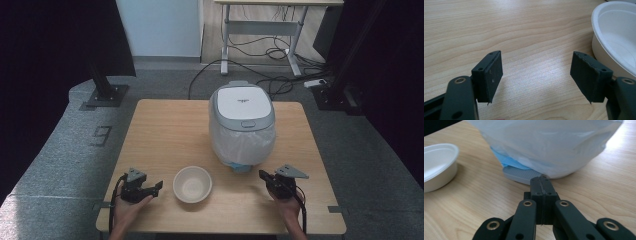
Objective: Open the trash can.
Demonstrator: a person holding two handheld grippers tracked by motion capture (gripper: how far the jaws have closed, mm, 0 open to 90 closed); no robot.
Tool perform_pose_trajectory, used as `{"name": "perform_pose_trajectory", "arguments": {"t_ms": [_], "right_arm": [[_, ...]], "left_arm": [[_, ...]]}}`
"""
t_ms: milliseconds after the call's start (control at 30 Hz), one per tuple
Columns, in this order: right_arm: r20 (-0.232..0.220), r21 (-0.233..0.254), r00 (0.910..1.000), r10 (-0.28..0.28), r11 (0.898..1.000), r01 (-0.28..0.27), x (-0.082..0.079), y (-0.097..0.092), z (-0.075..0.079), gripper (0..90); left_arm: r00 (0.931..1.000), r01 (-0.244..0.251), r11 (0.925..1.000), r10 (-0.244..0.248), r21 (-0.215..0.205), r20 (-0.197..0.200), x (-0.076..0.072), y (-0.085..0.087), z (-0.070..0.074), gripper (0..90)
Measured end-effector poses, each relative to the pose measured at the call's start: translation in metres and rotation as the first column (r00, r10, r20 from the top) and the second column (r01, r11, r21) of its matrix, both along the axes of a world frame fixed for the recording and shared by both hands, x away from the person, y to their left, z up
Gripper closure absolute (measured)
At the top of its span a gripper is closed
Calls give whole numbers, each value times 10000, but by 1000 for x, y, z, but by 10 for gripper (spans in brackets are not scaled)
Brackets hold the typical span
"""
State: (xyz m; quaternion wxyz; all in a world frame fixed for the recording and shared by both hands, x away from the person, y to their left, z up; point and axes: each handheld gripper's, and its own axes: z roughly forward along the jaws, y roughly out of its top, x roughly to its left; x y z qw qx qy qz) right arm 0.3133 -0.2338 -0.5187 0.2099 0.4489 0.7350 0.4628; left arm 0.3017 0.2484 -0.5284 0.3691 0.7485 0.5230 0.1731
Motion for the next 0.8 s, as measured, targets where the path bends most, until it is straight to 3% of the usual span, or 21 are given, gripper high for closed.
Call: {"name": "perform_pose_trajectory", "arguments": {"t_ms": [800], "right_arm": [[-129,2,9993,365,9993,-365,16,26,-4,895]], "left_arm": [[9999,123,9999,-123,45,-41,-1,-3,-1,264]]}}
